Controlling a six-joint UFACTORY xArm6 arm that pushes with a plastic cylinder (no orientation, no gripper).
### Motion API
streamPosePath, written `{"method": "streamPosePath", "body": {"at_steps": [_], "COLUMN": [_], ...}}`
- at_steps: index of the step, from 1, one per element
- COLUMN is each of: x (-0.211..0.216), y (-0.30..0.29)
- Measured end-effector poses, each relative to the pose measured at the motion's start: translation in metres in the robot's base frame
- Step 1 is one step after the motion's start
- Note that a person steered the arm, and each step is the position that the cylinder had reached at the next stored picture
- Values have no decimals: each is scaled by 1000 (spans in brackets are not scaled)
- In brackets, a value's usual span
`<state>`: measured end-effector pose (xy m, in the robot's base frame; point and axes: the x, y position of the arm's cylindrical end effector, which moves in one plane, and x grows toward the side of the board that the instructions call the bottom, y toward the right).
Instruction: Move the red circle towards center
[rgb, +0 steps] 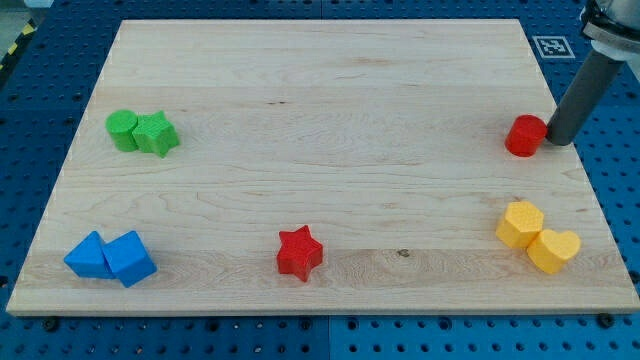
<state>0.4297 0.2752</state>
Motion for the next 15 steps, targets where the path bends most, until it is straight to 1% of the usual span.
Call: {"method": "streamPosePath", "body": {"at_steps": [1,2,6,7,8,9,10,11,13,14,15], "x": [6,5,4,4,14,8,4,-11,-13,-14,-26], "y": [-6,-25,-143,-163,-135,-122,-121,-122,-158,-123,-121]}}
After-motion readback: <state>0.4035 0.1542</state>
